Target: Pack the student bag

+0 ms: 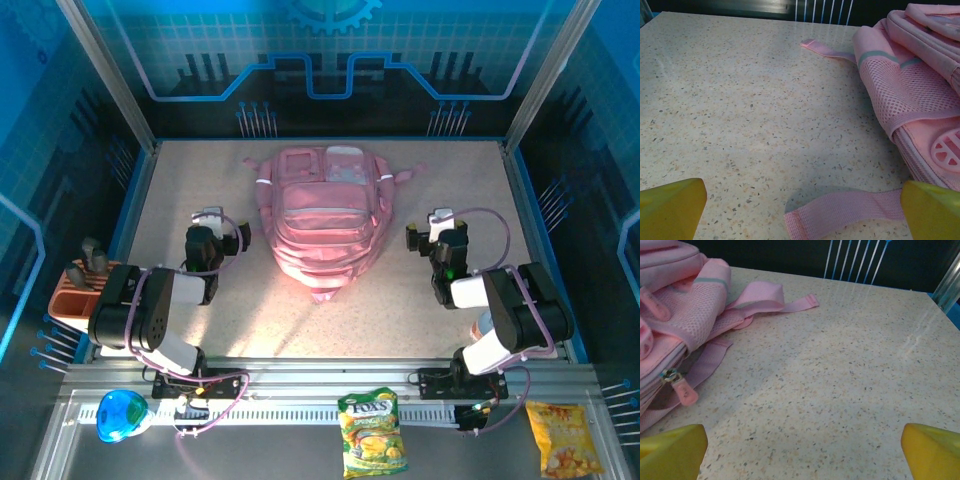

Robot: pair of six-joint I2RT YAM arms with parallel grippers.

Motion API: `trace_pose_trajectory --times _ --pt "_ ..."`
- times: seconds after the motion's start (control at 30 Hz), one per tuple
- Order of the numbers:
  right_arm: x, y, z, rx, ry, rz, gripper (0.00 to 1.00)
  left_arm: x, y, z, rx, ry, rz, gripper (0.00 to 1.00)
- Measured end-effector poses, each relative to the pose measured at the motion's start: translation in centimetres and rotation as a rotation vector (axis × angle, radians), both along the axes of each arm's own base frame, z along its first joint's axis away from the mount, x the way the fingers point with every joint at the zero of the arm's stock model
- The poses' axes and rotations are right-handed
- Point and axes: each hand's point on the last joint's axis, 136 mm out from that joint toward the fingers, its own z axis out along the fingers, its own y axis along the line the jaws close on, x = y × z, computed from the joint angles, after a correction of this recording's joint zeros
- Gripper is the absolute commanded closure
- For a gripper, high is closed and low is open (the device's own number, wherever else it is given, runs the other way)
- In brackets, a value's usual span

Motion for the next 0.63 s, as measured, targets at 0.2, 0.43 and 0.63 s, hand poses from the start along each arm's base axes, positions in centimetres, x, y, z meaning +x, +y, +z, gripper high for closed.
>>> trace_pose_trajectory --times 0.2,0.43,0.63 --pt "0.12 -0.64 -0.02 0.009 0.004 -0.015 0.0 0.01 -0.31 -0.01 -0.003 0.0 -0.018 0.01" --pt "0.1 -0.6 -0.09 0.01 0.007 -0.013 0.0 0.02 -0.39 -0.01 -0.005 0.001 -0.024 0.01" --pt "0.1 -0.6 -0.09 0.012 0.006 -0.013 0.0 0.19 -0.34 0.16 -0.013 -0.002 -0.034 0.01"
